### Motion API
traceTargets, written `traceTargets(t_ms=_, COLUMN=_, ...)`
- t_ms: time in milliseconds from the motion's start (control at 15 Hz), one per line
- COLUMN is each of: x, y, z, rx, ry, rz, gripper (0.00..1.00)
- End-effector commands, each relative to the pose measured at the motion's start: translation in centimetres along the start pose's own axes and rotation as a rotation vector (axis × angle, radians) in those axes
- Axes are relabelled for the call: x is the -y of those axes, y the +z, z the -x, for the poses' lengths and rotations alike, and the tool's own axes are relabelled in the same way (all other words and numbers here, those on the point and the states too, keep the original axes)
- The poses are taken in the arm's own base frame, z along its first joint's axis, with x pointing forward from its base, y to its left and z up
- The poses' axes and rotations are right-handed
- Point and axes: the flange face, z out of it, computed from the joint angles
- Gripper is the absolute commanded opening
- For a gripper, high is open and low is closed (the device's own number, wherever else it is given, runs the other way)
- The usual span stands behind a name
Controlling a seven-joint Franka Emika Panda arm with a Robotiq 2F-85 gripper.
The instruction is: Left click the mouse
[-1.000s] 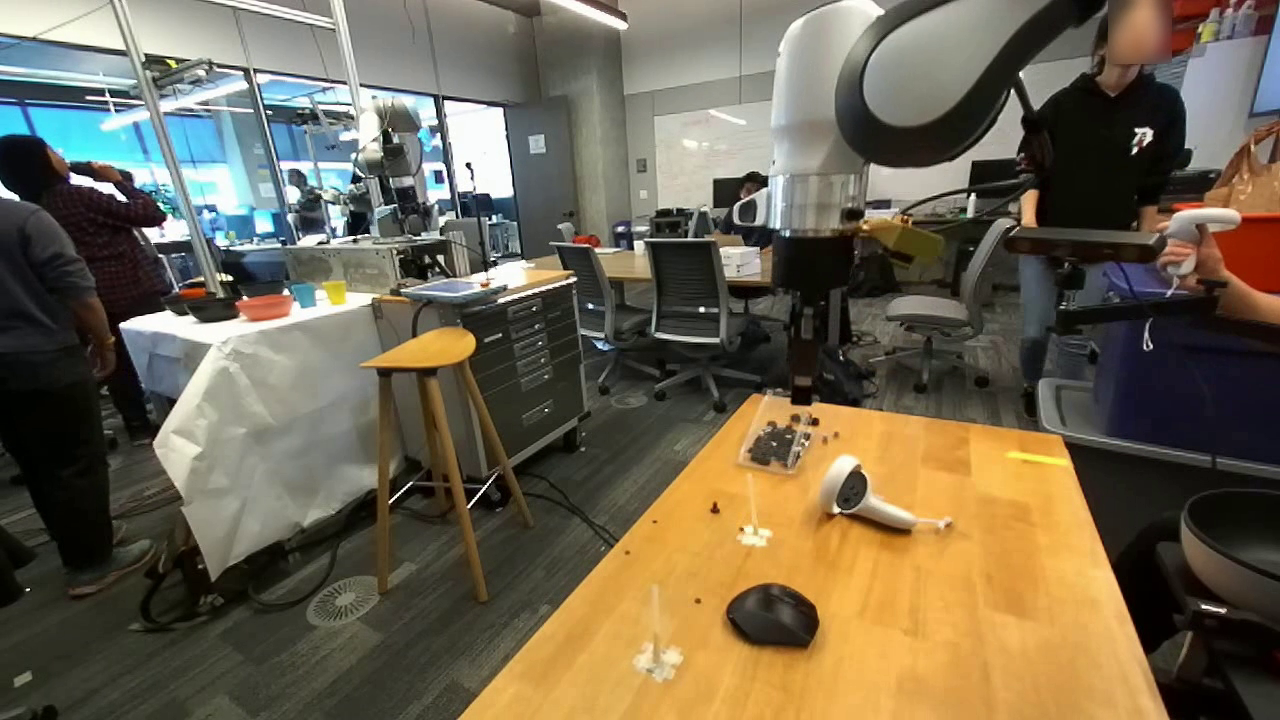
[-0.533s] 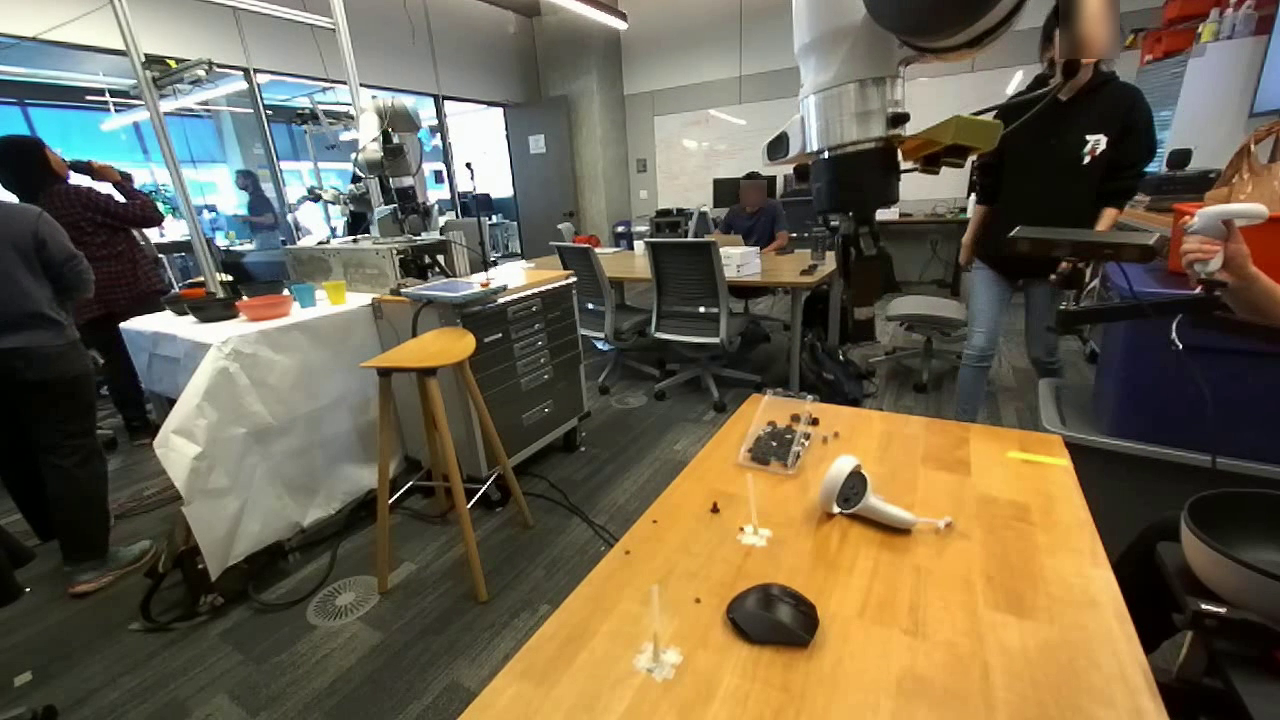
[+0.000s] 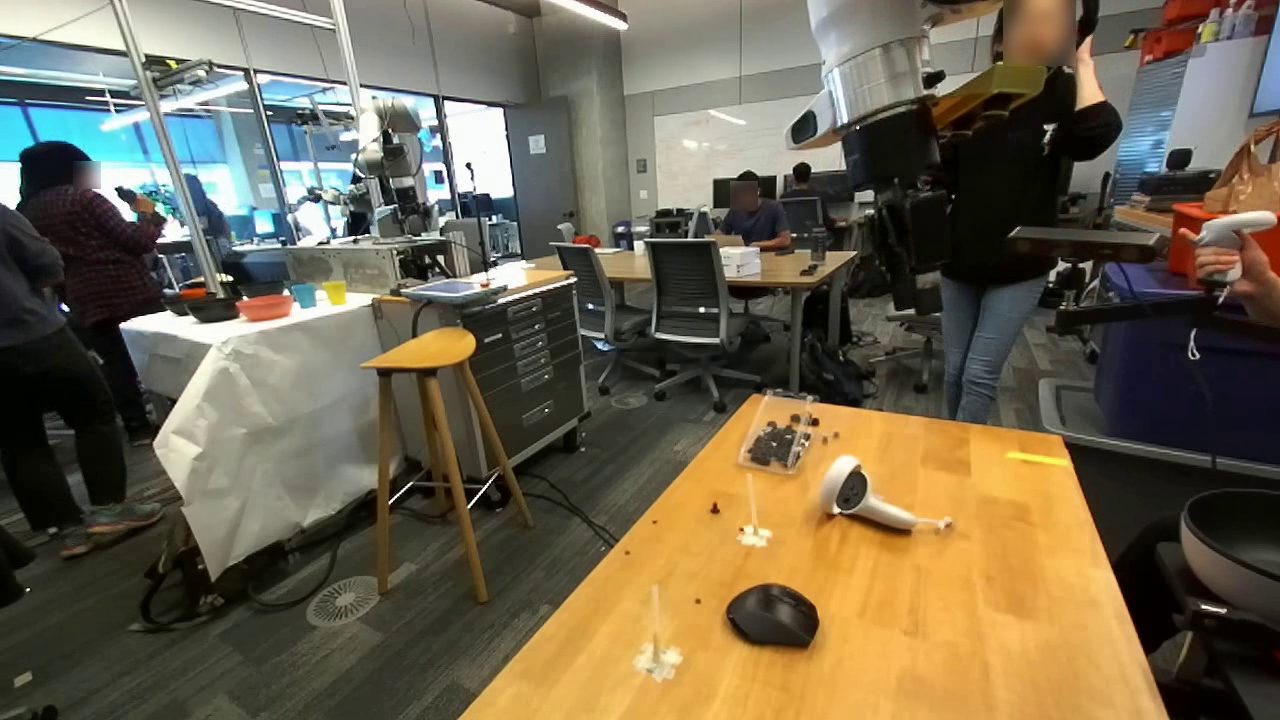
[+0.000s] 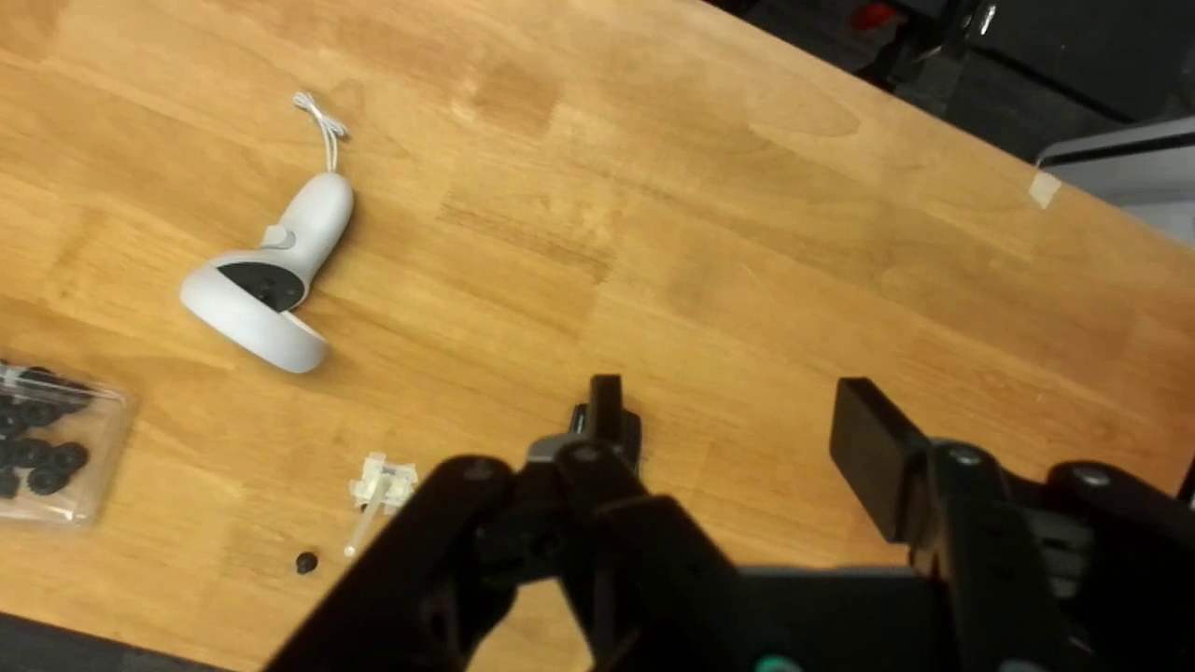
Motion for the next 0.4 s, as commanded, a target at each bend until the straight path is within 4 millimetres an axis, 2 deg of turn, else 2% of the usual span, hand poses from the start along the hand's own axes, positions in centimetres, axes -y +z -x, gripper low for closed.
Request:
traceTargets(t_ms=0, x=-0.4, y=-1.4, z=1.7, rx=0.035, ry=-0.039, rz=-0.040, gripper=0.94)
traceTargets(t_ms=133, x=-0.3, y=-1.0, z=2.6, rx=0.107, ry=-0.010, rz=-0.072, gripper=1.00)
traceTargets(t_ms=200, x=-0.3, y=-0.1, z=1.6, rx=0.073, ry=-0.011, rz=-0.049, gripper=0.90)
traceTargets(t_ms=267, x=-0.3, y=0.0, z=1.9, rx=0.091, ry=-0.008, rz=-0.061, gripper=0.99)
traceTargets(t_ms=333, x=-0.3, y=0.0, z=2.1, rx=0.099, ry=-0.007, rz=-0.066, gripper=1.00)
